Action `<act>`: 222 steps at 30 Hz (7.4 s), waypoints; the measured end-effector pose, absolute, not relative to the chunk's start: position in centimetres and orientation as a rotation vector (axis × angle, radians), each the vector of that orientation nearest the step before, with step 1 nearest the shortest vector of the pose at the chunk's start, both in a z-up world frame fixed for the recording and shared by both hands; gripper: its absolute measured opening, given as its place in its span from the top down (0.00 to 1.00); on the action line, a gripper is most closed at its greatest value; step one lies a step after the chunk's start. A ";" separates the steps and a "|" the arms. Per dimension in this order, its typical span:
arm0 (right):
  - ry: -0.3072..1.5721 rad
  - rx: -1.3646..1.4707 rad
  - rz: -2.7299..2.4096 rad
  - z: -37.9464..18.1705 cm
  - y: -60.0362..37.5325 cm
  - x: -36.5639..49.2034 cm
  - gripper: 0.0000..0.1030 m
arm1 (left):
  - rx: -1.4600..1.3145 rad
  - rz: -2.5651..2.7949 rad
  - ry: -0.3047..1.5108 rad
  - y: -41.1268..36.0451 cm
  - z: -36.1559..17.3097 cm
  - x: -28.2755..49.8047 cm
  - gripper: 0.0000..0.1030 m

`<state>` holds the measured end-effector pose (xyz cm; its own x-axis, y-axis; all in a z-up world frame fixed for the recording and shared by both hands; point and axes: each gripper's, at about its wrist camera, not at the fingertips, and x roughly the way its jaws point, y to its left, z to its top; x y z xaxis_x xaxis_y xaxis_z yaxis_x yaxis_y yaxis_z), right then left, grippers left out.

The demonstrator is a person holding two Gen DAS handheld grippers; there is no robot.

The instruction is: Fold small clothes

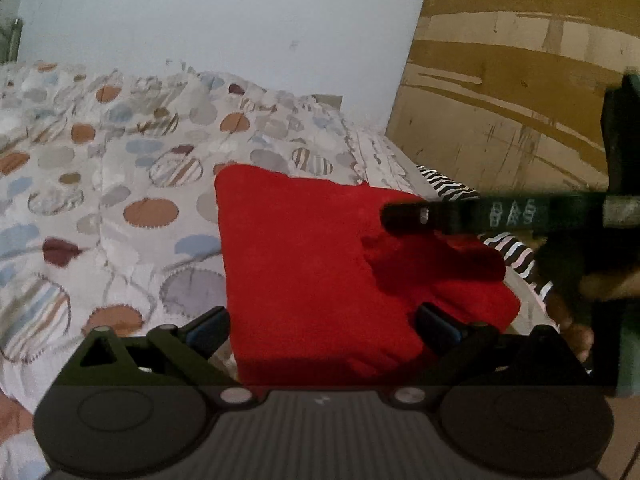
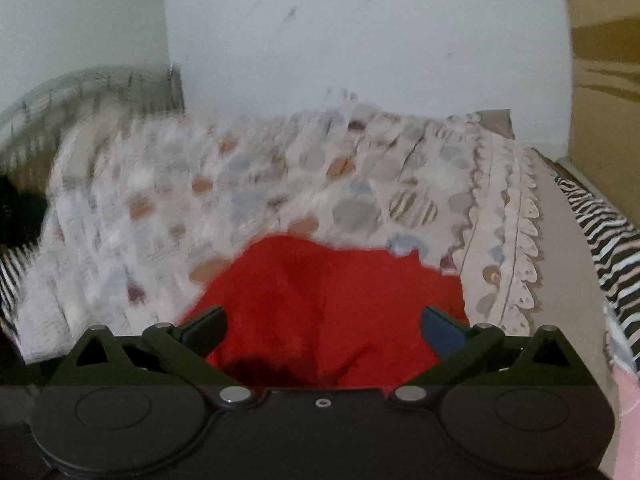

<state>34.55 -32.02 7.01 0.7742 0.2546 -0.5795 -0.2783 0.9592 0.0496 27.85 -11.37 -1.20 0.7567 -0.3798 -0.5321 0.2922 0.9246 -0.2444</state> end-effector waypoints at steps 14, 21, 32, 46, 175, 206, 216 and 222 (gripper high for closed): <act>0.567 0.028 0.055 0.2 -37.2 30.3 0.01 | -0.312 -0.393 0.558 -7.1 0.2 25.6 0.01; 0.555 0.106 0.056 -0.5 -37.8 29.9 0.01 | -0.368 -0.313 0.620 -5.6 0.0 28.6 0.01; 0.457 0.241 0.168 1.6 -39.1 28.5 0.00 | -0.297 -0.339 0.668 -6.9 -1.4 30.2 0.01; 0.496 0.277 0.168 1.6 -38.8 34.9 0.25 | -0.294 -0.350 0.669 -7.4 -1.9 30.5 0.00; 0.531 0.385 0.220 -3.5 -41.7 38.5 0.00 | -0.394 -0.437 0.808 -7.9 -5.2 38.2 0.00; 0.526 0.390 0.225 -3.4 -41.9 38.4 0.00 | -0.391 -0.439 0.805 -7.8 -5.2 38.3 0.00; 0.526 0.390 0.225 -3.4 -41.9 38.4 0.00 | -0.391 -0.442 0.805 -7.8 -5.3 38.3 0.00; 0.527 0.387 0.223 -3.4 -41.8 38.4 0.00 | -0.390 -0.446 0.811 -7.8 -5.4 38.5 0.00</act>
